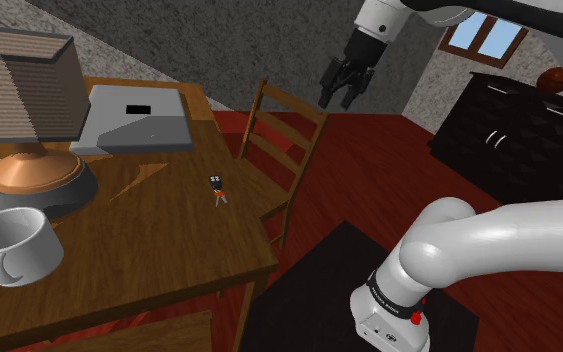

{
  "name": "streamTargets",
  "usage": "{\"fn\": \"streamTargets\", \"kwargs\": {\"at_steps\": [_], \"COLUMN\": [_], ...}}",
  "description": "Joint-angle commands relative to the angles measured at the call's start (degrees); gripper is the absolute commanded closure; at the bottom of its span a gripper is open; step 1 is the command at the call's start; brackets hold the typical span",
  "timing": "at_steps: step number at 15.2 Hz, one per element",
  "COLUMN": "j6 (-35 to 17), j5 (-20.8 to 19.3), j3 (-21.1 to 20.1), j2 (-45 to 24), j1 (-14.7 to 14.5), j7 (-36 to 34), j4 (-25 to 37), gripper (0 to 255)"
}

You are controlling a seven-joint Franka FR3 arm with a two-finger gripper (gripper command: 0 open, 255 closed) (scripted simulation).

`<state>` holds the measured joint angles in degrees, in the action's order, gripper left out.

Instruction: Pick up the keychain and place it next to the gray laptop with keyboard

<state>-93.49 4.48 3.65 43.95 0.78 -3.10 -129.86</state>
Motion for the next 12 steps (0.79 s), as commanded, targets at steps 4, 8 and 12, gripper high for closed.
{"fn": "streamTargets", "kwargs": {"at_steps": [4, 8, 12], "j6": [-5.2, -12.4, -19.6], "j5": [1.1, 2.5, 3.5], "j3": [-2.8, -6.5, -10.3], "j2": [-1.4, -4.5, -9.1], "j1": [-0.4, -0.9, -1.4], "j7": [-3.1, -7.3, -11.5], "j4": [-3.5, -7.1, -9.3], "gripper": [0, 0, 0]}}
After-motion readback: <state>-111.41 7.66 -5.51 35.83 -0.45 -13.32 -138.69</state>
